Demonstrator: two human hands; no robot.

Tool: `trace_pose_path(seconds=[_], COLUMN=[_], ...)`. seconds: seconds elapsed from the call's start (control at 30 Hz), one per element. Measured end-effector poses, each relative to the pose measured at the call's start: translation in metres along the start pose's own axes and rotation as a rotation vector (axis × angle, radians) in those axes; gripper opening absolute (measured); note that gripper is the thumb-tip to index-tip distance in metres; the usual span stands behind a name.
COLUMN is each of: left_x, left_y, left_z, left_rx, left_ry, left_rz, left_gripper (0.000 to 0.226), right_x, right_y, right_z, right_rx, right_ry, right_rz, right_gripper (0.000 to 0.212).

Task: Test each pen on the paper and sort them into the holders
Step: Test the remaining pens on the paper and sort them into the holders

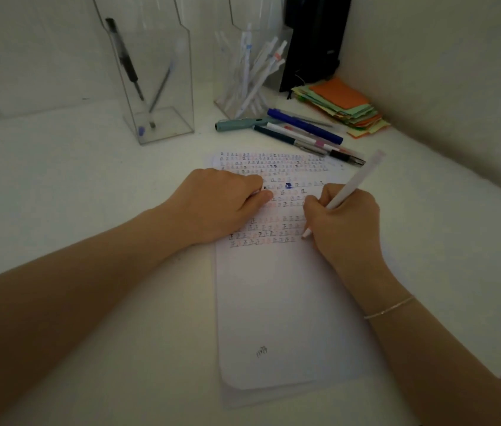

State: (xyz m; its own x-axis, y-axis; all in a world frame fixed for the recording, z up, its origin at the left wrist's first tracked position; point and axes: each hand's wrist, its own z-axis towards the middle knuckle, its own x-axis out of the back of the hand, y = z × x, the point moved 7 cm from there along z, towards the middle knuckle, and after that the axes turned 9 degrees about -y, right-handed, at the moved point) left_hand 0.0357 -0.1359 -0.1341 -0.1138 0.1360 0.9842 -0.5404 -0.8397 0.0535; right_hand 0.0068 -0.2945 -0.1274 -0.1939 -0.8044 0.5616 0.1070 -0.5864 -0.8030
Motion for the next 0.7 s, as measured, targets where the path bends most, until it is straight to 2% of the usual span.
trace_pose_path(seconds=[0.27,0.4,0.5,0.6,0.67,0.7], left_x=[0.002,0.014,0.015,0.008,0.007,0.007], left_y=[0.002,0.007,0.02,0.028,0.024,0.022], left_z=[-0.002,-0.007,-0.007,-0.005,-0.002,-0.001], left_rx=[-0.004,-0.076,-0.2,-0.273,-0.266,-0.258], left_ry=[0.034,0.127,0.107,0.077,0.079,0.082], left_rz=[-0.053,-0.226,-0.351,-0.351,-0.384,-0.407], left_gripper=[0.037,0.034,0.033,0.039,0.038,0.038], right_x=[-0.003,0.0,0.009,0.008,0.003,0.002], right_y=[0.003,0.002,0.007,0.005,0.008,0.009], right_z=[0.0,0.0,0.001,0.001,0.001,0.001], right_rx=[-0.014,0.003,-0.056,-0.074,-0.091,-0.093], right_ry=[-0.041,-0.001,0.015,-0.066,-0.101,-0.111], right_rz=[0.057,0.083,0.427,0.847,1.056,1.08], right_gripper=[0.03,0.033,0.028,0.01,0.018,0.023])
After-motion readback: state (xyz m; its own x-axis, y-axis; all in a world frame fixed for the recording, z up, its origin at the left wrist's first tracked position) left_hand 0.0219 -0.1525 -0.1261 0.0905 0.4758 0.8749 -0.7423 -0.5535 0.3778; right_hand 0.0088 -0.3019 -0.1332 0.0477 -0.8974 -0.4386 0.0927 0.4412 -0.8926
